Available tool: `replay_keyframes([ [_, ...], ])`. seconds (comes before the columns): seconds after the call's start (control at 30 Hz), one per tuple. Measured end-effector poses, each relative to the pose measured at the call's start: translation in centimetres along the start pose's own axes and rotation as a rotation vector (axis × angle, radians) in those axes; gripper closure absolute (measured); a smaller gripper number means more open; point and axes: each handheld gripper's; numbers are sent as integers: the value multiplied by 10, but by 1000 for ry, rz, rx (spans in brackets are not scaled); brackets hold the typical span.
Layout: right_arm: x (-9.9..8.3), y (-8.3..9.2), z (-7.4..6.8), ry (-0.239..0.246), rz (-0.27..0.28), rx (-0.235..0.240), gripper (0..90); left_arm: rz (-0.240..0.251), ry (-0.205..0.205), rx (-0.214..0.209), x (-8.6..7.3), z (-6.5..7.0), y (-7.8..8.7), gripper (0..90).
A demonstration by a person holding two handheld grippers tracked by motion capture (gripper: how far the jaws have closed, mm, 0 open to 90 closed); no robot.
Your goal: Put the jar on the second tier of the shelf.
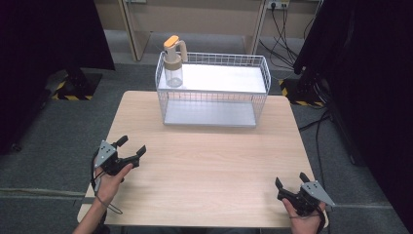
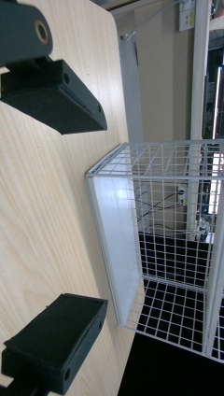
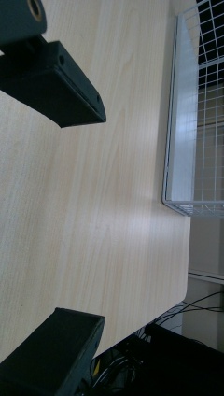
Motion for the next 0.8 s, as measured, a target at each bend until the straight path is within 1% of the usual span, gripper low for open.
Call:
replay_keyframes([
  [0.3, 0, 0, 0, 2, 0, -1, 46, -38, 7, 13, -18, -4, 5, 118],
  [0.5, 0, 0, 0, 3, 0, -1, 46, -43, 7, 19, -20, -6, 7, 118],
  [0.8, 0, 0, 0, 3, 1, -1, 46, -57, -6, 30, -24, -9, 9, 118],
])
Point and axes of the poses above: each handheld gripper's, and its own axes: y roughly backward along the jaws, x roughly out of its top, z roughly to its right, and after that the axes turned 8 degrees about x, right-handed
